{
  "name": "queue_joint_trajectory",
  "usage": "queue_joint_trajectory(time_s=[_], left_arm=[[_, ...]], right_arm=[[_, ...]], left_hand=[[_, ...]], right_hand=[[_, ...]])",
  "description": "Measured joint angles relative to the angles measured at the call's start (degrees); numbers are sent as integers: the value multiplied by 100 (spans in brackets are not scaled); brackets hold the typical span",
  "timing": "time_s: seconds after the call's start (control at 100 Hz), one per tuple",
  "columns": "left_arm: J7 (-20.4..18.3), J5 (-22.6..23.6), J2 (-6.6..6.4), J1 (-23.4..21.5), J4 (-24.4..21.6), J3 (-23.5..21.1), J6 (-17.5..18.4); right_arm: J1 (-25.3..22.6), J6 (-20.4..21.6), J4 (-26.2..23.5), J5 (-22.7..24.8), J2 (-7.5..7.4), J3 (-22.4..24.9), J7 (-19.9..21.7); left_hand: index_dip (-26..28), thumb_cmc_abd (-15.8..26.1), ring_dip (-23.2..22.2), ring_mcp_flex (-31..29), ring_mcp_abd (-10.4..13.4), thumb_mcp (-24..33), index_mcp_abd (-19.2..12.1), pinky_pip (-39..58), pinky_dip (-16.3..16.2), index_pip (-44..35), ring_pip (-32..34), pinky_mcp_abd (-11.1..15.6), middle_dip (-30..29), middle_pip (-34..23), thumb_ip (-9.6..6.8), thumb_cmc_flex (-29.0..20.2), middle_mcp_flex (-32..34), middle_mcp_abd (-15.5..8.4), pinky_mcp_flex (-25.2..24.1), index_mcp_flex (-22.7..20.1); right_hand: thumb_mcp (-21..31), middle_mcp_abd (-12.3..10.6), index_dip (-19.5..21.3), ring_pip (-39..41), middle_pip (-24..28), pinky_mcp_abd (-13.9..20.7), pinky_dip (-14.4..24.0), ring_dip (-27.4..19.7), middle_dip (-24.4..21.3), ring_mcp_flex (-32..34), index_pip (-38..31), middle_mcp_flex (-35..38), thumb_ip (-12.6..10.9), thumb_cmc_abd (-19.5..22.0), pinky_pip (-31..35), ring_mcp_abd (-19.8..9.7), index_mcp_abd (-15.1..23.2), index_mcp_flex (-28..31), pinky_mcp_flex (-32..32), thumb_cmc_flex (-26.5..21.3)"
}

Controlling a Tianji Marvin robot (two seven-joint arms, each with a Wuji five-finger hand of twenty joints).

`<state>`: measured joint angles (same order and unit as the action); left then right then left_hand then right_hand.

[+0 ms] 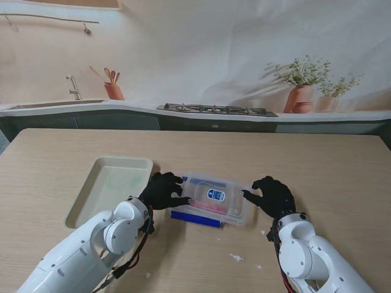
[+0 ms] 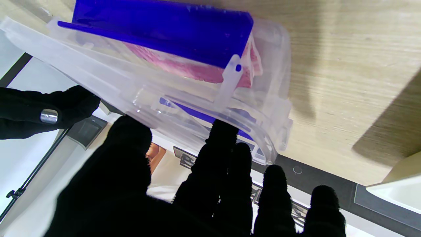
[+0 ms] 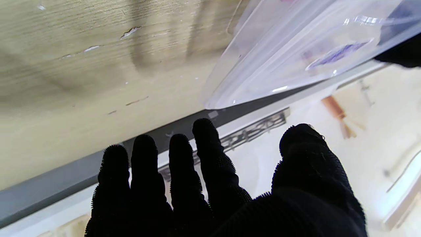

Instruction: Separate the bacon slices onto the tray

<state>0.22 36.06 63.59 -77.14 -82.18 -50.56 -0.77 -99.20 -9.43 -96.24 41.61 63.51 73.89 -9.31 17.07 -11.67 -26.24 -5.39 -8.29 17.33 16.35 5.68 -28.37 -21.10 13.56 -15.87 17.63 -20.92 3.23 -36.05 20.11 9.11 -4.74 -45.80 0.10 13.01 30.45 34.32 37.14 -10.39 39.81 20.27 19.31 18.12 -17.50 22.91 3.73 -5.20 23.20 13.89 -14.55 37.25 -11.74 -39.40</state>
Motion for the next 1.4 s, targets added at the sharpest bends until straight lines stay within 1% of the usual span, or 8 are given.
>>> queue_joint_trajectory(time_s=[0.13, 0.23, 0.4, 0.58, 0.72, 0.88, 1.17, 1.4], left_arm=[[6, 34, -2, 16, 6, 16, 0], [13, 34, -2, 24, 14, 25, 0], [23, 34, 1, 26, 30, 27, 0], [43, 26, 5, 26, 49, 20, 22], [85, -18, 18, 26, 85, 19, 45], [96, -56, 23, 32, 113, 19, 72], [94, -77, 26, 43, 133, 28, 76], [93, -72, 26, 46, 132, 31, 73]], right_arm=[[0, -485, -14, -613, 108, -18, -212], [-3, -787, -39, -808, 190, -12, -243], [57, -1159, -44, -1651, 274, -37, -225], [211, -1592, 30, -1787, 367, -165, -260], [321, -1904, 90, -2391, 525, -198, -663], [387, -2168, 88, -2526, 599, -183, -478], [426, -2159, 63, -3459, 646, -122, -376], [383, -2071, -27, -3382, 596, -78, 6]], left_hand=[[0, 0, 0, 0, 0, 0, -8, 0, 0, -16, 59, 0, 0, -40, 0, 7, 0, 0, 0, 0], [0, 1, 0, 0, 0, 0, -10, 0, 0, -18, 60, 0, 0, -50, 0, 10, 1, 0, 0, 0], [0, 0, 0, 0, 0, 6, -63, 0, 0, -18, 60, 0, 0, -51, 0, 76, 1, 0, 0, 0], [0, 0, 0, 0, 0, 6, -88, 0, 0, -18, 60, 0, 0, -51, 0, 78, 1, 0, 0, 0], [0, 1, 0, 0, 0, 6, -97, 0, 0, -18, 60, 0, 0, -51, 0, 82, 1, 0, 0, 0], [0, 1, -1, 0, 0, 6, -98, 0, 0, -18, 60, 0, 0, -51, 0, 85, 1, 0, 0, 0], [0, 1, -1, 0, -1, 38, -104, 0, 0, -18, 60, 0, 0, -51, 0, 137, 1, 0, 0, 0], [0, 1, -1, 0, -2, 38, -108, 0, 0, -18, 60, 0, 0, -52, 0, 140, 1, 0, 0, 0]], right_hand=[[16, 258, 0, 180, 228, -346, -137, 144, 63, 306, 28, -8, 0, -232, 177, 252, -201, -70, -414, 0], [1834, 373, 63, 360, 429, -482, -743, 241, 109, 464, 18, -9, 0, -812, 821, 325, -282, -70, -480, 690], [2504, 504, 166, 489, 581, -506, -1073, 309, 124, 521, 14, -76, 0, -1125, 1731, 342, -322, -137, -356, 985], [2703, 605, 192, 596, 746, -575, -1542, 360, 188, 598, 16, -187, 0, -1326, 2638, 404, -387, -209, -237, 1208], [2714, 714, 252, 705, 847, -692, -1614, 415, 228, 600, 16, -198, 0, -1326, 2777, 471, -438, -220, -204, 1208], [2727, 721, 260, 865, 995, -702, -1693, 486, 273, 672, 16, -233, 0, -1380, 2846, 478, -441, -227, -257, 1208], [2786, 724, 302, 934, 1069, -679, -1745, 511, 300, 672, 16, -233, 0, -1380, 3245, 479, -441, -227, -238, 1210], [2882, 724, 395, 1062, 1145, -689, -1747, 582, 335, 682, -96, -225, 0, -1495, 3163, 478, -441, -227, -238, 1209]])
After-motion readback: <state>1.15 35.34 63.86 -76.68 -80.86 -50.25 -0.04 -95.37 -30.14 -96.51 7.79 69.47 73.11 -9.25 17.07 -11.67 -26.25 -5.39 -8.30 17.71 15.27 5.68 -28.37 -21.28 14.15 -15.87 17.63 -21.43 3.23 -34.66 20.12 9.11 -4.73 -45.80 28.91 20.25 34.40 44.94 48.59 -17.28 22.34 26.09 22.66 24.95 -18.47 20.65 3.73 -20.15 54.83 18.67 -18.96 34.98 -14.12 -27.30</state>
